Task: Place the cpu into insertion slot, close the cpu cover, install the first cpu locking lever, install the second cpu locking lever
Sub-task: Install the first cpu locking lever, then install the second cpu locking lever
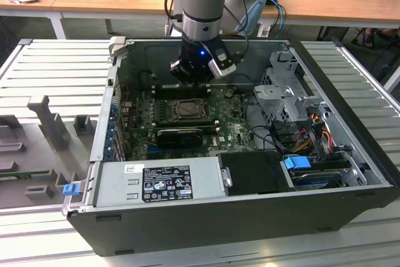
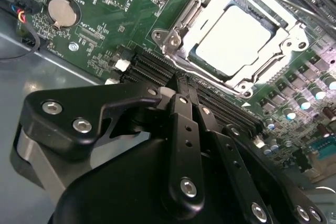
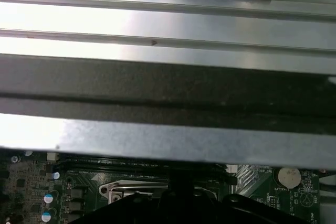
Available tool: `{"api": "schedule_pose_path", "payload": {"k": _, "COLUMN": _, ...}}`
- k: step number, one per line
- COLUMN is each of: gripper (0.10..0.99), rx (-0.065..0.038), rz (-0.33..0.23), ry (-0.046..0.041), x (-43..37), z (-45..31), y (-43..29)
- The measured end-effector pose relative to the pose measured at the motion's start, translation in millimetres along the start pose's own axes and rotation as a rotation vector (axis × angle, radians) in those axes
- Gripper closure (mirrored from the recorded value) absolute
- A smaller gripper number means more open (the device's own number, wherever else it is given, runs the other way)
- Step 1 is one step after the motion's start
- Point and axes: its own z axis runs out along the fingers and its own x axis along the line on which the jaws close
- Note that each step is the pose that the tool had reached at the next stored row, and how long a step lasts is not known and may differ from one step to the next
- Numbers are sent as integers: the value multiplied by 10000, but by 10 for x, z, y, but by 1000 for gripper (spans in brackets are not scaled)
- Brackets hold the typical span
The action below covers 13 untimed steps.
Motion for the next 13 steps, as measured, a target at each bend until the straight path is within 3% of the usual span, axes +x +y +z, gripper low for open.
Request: {"api": "schedule_pose_path", "payload": {"k": 13, "gripper": 980, "rx": 0, "rz": 1, "ry": 0, "x": 5, "z": -10, "y": -79}}
